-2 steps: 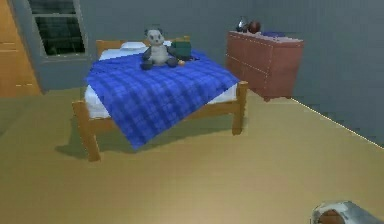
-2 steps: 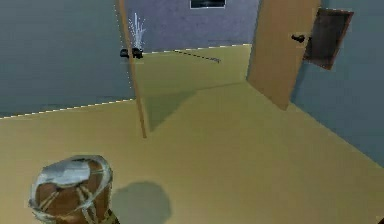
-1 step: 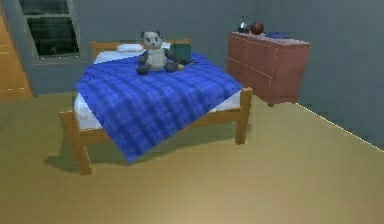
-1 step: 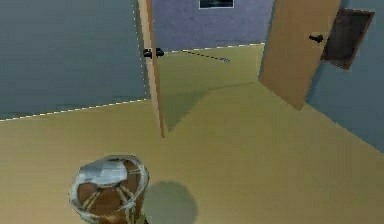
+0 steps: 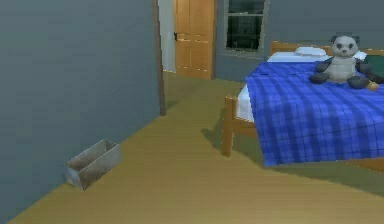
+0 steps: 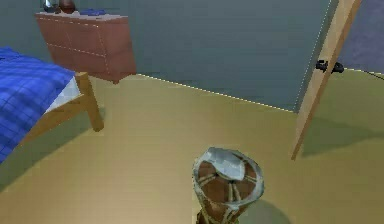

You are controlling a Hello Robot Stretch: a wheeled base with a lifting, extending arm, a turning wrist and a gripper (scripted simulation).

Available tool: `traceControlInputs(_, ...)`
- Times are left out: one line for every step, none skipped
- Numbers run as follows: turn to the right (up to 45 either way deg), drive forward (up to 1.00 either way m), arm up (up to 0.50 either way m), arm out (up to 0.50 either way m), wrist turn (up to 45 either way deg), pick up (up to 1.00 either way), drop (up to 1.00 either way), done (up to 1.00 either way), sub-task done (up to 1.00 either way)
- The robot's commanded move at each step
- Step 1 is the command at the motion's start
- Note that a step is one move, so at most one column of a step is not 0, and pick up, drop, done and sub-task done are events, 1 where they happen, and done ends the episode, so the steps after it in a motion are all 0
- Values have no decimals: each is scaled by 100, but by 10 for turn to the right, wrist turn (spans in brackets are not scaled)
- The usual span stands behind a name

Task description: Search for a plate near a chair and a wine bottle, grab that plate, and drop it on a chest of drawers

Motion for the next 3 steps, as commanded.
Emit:
traceControlInputs(-60, 0, 0, 0, 0, 0, 0, 0, 0)
traceControlInputs(0, 100, 0, 0, 0, 0, 0, 0, 0)
traceControlInputs(0, 70, 0, 0, 0, 0, 0, 0, 0)
